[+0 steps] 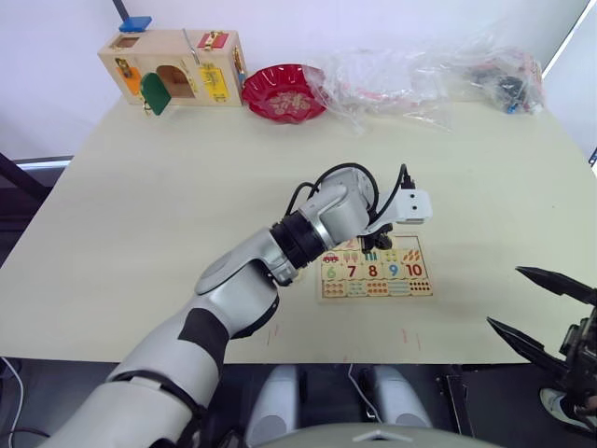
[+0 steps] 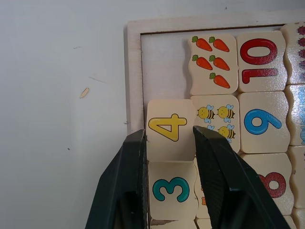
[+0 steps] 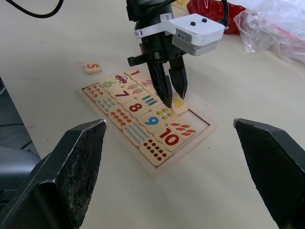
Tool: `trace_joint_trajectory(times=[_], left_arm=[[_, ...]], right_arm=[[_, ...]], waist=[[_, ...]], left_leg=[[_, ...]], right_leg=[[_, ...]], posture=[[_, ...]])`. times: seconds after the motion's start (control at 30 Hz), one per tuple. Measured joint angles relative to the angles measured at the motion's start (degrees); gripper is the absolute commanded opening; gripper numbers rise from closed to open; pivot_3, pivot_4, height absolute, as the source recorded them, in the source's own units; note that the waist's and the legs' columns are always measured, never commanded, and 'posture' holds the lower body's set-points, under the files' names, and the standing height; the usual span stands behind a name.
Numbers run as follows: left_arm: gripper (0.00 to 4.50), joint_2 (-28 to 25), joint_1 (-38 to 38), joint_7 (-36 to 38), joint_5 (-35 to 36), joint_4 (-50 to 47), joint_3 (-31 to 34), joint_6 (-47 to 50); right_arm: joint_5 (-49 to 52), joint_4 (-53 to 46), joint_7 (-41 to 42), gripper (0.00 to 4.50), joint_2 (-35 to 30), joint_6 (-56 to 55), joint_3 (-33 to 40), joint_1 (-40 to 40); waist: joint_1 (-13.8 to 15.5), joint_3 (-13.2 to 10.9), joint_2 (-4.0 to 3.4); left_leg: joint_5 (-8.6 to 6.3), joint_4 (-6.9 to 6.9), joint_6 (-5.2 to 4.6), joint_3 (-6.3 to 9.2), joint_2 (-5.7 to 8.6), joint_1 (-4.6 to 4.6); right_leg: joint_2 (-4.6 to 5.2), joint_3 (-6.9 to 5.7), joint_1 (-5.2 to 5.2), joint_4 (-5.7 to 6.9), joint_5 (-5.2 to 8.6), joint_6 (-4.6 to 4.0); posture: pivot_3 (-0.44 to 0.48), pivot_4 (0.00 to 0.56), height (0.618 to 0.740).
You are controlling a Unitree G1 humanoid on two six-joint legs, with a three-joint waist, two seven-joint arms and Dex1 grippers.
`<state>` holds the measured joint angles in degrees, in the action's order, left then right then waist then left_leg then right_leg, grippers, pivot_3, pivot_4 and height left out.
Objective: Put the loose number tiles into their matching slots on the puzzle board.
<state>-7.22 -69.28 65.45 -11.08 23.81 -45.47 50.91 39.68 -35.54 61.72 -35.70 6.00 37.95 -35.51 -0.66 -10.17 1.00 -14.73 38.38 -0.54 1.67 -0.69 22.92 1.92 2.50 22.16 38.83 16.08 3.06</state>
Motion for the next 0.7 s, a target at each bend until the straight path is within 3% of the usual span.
trace_joint_trajectory(times=[0.37,0.43,0.47,0.5,0.53,0.7], left_arm=[[0.95,-0.1,0.0,0.0,0.0,0.0,0.0,0.0],[1.95,-0.1,0.0,0.1,0.0,0.0,0.0,0.0],[2.08,-0.2,0.0,0.2,0.0,-0.1,0.0,0.0],[2.75,-0.2,0.0,0.3,0.1,-0.1,0.0,0.1],[3.06,-0.2,0.0,0.3,0.1,-0.1,0.0,0.3],[3.06,-0.3,0.0,0.4,0.1,-0.8,0.1,1.1]], right_arm=[[-0.1,0.0,0.0,4.50,0.2,0.0,-1.0,0.0],[-0.1,0.0,0.0,4.50,0.2,0.0,-1.0,0.0],[-0.1,0.0,-0.1,4.50,0.3,0.0,-1.0,0.0],[-0.1,0.0,-0.2,4.50,0.4,0.0,-1.0,0.0],[-0.1,0.0,-0.2,4.50,0.4,0.0,-1.0,0.0],[-0.1,0.0,-0.4,4.50,0.4,0.0,-1.0,0.0]], waist=[[0.0,0.0,0.00],[0.0,0.0,0.00],[0.0,0.0,0.00],[0.0,0.0,0.00],[0.0,0.0,0.00],[0.0,0.0,0.00]], left_leg=[[0.00,0.00,0.00,0.00,0.00,0.00],[0.00,0.00,0.00,0.00,0.00,0.00],[0.00,0.00,0.00,0.00,0.00,0.00],[0.00,0.00,0.00,0.00,0.00,0.00],[0.00,0.00,0.00,0.00,0.00,0.00],[0.00,0.00,0.00,0.00,0.00,0.00]], right_leg=[[0.00,0.00,0.00,0.00,0.00,0.00],[0.00,0.00,0.00,0.00,0.00,0.00],[0.00,0.00,0.00,0.00,0.00,0.00],[0.00,0.00,0.00,0.00,0.00,0.00],[0.00,0.00,0.00,0.00,0.00,0.00],[0.00,0.00,0.00,0.00,0.00,0.00]], posture=[[0.000,0.150,0.740],[0.000,0.150,0.740],[0.000,0.150,0.740],[0.000,0.150,0.740],[0.000,0.150,0.740],[0.000,0.150,0.740]])
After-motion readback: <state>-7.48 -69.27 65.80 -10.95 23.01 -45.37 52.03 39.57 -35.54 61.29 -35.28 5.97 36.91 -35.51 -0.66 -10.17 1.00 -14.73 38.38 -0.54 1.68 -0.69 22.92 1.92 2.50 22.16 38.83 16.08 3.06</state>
